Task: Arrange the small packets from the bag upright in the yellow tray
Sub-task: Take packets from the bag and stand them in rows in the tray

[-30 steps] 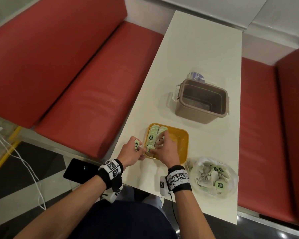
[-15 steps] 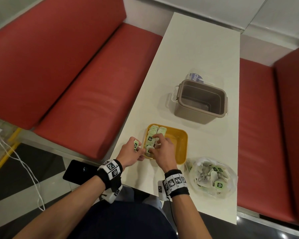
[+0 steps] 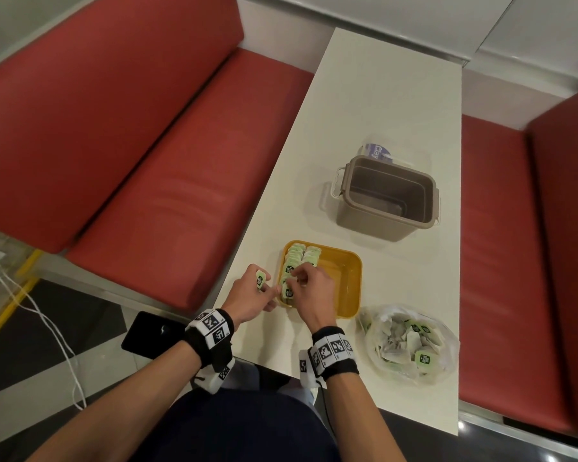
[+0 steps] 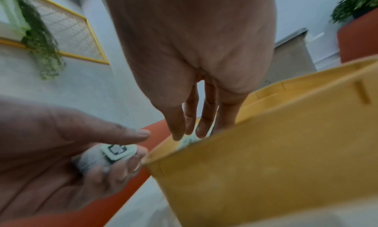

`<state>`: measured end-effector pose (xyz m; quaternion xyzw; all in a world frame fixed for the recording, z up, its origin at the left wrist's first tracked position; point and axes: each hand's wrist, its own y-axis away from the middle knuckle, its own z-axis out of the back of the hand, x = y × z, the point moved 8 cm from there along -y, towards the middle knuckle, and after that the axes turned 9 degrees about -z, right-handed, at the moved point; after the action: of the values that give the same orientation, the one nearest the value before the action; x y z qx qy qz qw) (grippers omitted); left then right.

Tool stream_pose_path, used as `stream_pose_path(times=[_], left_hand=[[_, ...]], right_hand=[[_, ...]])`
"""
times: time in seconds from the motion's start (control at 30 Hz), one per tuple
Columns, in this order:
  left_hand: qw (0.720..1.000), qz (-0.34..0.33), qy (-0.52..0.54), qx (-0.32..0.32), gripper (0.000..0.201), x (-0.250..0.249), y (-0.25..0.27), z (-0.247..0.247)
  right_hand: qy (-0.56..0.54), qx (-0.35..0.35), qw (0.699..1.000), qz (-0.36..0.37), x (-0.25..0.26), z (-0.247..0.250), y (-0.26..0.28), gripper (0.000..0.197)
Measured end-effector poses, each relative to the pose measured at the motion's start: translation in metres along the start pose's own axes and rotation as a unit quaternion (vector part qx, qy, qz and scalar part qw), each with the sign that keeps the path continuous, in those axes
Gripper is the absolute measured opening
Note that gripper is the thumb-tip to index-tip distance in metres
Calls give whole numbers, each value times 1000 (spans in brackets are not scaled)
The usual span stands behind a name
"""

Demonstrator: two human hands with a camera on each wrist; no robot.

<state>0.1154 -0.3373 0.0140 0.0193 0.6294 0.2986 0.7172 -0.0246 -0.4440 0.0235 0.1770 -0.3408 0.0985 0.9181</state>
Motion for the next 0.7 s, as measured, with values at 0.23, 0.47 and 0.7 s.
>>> stream_pose_path(times=[0.23,0.47,0.7], left_hand=[[981,-31,185,44,39,-32,8,1],[967,-121,195,113,28,-76,11,-21],[978,-176,85,75,13,-77,5,-15]], right_hand=[[-159,7,987,29,31,58,11,7],[-192,77,975,83,65,81,21,5],[-68,24,983,167,70,102,19,7]])
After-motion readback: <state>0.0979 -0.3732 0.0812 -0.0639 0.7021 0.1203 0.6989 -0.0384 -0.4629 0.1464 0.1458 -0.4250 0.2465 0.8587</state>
